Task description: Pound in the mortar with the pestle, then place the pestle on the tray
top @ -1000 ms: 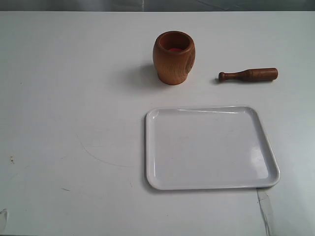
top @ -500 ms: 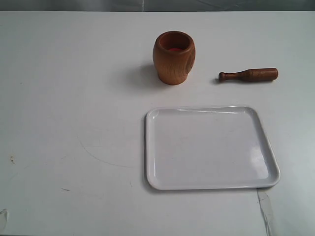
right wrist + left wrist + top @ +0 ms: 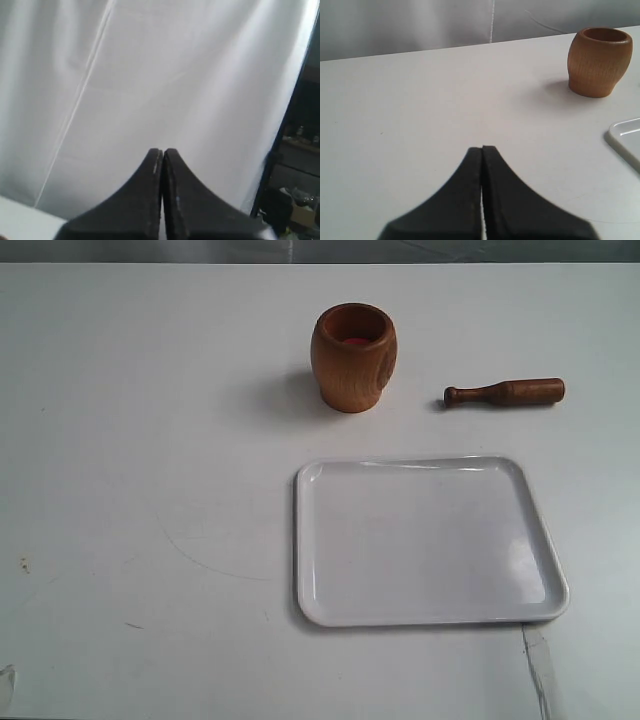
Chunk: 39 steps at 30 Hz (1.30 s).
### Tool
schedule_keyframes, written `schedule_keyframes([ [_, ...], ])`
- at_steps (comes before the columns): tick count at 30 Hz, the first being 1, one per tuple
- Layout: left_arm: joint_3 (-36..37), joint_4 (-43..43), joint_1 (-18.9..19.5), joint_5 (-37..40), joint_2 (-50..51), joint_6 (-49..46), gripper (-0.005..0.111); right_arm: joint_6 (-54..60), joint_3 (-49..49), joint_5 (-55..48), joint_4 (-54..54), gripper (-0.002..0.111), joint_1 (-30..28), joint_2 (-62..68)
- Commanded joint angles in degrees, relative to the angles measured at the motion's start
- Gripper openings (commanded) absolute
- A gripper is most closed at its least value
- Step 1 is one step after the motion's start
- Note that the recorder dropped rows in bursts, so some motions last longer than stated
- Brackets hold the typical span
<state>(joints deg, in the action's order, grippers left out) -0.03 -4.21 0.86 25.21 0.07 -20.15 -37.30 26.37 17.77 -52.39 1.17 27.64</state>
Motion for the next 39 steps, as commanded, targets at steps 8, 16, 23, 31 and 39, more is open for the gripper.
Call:
schedule_keyframes([
  [8, 0.03, 0.42, -0.44, -0.17, -0.07, 0.47, 0.0, -35.85, 19.02, 14.8, -47.56, 0.0, -0.35, 32.88],
  [16, 0.03, 0.42, -0.44, -0.17, -0.07, 0.47, 0.0, -35.84, 26.21, 19.05, -47.56, 0.0, -0.35, 51.48],
  [23, 0.03, 0.42, -0.44, -0.17, -0.07, 0.47, 0.0, -37.8, 27.69, -11.41, -47.56, 0.0, 2.99, 52.76],
  [31, 0.03, 0.42, -0.44, -0.17, -0.07, 0.47, 0.0, -22.67, 27.69, -52.56, -41.92, 0.0, 3.13, 48.61],
  [39, 0.03, 0.42, -0.44, -0.17, -0.07, 0.47, 0.0, 44.07, 27.69, -58.92, 0.11, 0.0, 3.51, 49.59],
])
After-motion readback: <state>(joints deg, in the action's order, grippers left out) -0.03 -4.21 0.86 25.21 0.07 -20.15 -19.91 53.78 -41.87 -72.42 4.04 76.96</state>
